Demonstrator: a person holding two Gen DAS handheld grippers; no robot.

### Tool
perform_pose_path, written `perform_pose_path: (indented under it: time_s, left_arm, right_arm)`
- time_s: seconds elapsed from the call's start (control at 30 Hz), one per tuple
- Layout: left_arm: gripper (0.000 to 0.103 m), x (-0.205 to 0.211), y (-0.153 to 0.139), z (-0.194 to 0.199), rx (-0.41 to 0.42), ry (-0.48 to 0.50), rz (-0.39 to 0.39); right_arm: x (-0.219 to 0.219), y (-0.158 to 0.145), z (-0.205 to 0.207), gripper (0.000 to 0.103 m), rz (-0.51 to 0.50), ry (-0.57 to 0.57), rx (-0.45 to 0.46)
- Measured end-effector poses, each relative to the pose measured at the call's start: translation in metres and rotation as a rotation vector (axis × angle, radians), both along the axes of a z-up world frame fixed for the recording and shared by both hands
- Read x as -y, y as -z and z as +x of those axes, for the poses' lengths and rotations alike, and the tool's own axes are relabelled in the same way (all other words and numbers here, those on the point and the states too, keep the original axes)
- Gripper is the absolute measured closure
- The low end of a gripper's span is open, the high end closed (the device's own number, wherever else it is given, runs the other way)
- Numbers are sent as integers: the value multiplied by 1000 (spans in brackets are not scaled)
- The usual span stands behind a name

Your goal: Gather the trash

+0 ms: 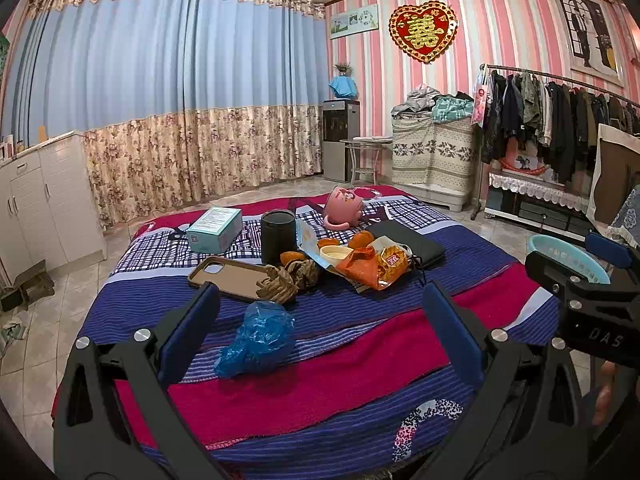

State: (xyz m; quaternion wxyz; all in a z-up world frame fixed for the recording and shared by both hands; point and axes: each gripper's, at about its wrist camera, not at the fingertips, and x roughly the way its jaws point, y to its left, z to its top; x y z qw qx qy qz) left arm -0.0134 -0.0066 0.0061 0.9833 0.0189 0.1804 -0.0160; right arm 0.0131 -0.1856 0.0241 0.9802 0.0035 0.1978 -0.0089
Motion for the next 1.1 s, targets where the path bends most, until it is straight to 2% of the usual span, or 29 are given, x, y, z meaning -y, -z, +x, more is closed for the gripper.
perform_pose_path:
  time_s: [1.1]
  left_arm:
    - [5, 1, 4, 0, -5, 6, 0]
  right_arm:
    - [-2, 4, 1, 4, -3, -3, 0]
